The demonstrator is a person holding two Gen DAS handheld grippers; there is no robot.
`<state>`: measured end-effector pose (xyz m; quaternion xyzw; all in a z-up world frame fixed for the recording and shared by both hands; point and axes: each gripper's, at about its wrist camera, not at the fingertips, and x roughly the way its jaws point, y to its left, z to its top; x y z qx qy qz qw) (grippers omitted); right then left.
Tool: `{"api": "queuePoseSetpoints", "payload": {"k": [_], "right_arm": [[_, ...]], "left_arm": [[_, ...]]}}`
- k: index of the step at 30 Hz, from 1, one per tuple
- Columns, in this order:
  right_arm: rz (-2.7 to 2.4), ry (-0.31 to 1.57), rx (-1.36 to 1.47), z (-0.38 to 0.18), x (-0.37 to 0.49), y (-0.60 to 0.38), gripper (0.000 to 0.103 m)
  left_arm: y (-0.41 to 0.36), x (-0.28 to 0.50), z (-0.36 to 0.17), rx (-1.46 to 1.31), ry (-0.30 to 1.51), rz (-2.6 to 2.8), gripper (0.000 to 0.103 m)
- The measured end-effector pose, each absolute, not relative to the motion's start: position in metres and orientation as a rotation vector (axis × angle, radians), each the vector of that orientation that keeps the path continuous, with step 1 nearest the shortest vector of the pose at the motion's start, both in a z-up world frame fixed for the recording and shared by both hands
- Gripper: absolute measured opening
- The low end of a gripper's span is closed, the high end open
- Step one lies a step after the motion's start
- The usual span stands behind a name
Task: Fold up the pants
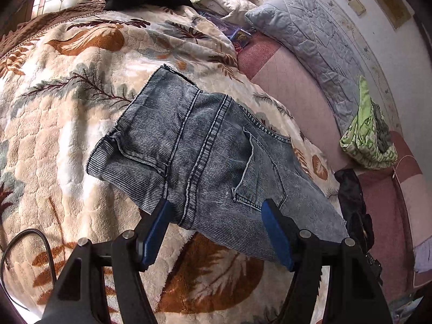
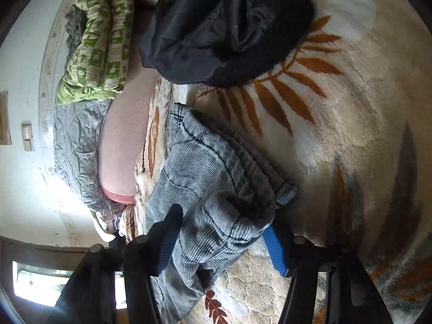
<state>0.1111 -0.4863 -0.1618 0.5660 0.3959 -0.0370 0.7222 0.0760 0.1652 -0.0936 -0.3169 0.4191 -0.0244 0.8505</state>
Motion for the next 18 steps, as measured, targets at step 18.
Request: {"api": "queuePoseSetpoints", "payload": {"k": [18], "right_arm": [[-0.076, 0.893, 1.098, -0.163, 0.105, -0.489, 0.038]], "left_arm": [[0.21, 0.086, -0.129, -0.947, 0.859, 0.13, 0.073]]}}
